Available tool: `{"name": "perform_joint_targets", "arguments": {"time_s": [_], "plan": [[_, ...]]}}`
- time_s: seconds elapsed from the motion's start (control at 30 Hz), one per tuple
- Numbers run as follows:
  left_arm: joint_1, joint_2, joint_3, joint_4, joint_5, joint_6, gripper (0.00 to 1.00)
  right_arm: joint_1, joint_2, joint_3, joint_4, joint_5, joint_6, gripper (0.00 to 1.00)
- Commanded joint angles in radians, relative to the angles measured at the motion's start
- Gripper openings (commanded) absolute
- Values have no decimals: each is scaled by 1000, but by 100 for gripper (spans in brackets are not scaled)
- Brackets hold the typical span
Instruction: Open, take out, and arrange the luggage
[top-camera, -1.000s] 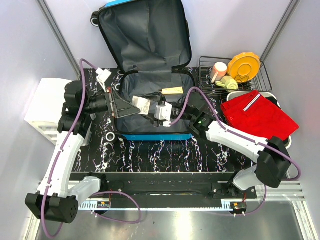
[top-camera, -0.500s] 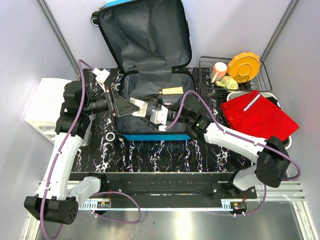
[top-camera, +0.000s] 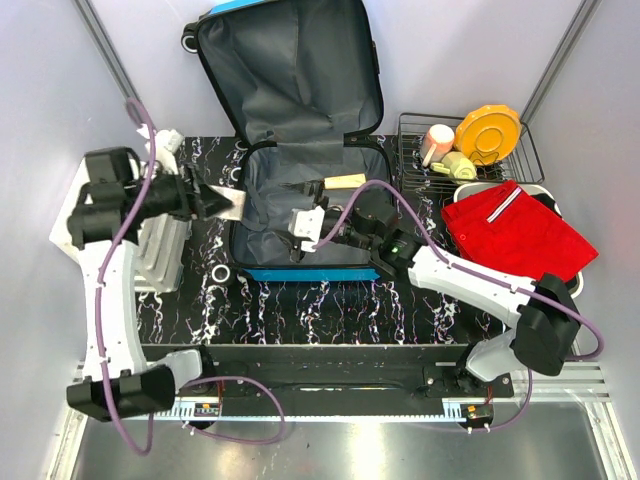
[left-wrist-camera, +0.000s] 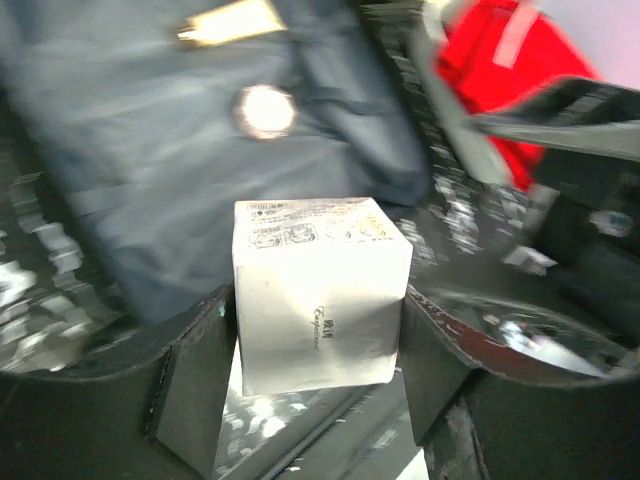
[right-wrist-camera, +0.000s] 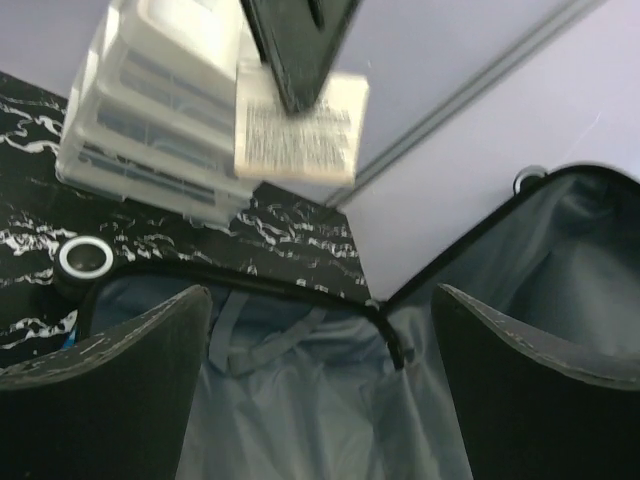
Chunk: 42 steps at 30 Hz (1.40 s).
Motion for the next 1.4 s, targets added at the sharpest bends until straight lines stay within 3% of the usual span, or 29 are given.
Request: {"name": "perform_joint_targets", "arguments": {"time_s": [0.0, 0.1, 0.2, 0.33, 0.53, 1.37], "plan": [[199, 103, 177, -301, -202, 343, 0, -35, -66, 40, -112, 106, 88, 100], [305, 178, 304, -396, -374, 452, 0, -55, -69, 60, -187, 126, 143, 100], [428, 232, 410, -469, -457, 563, 0, -71, -74, 65, -227, 140, 152, 100], [584, 290, 508, -499, -530, 698, 0, -85, -75, 77, -273, 141, 154, 100], [684, 384, 568, -495, -603, 794, 0, -103, -55, 126, -333, 126, 185, 100], [695, 487, 581, -349, -565, 752, 0, -106, -43, 148, -350, 101, 205, 100]]}}
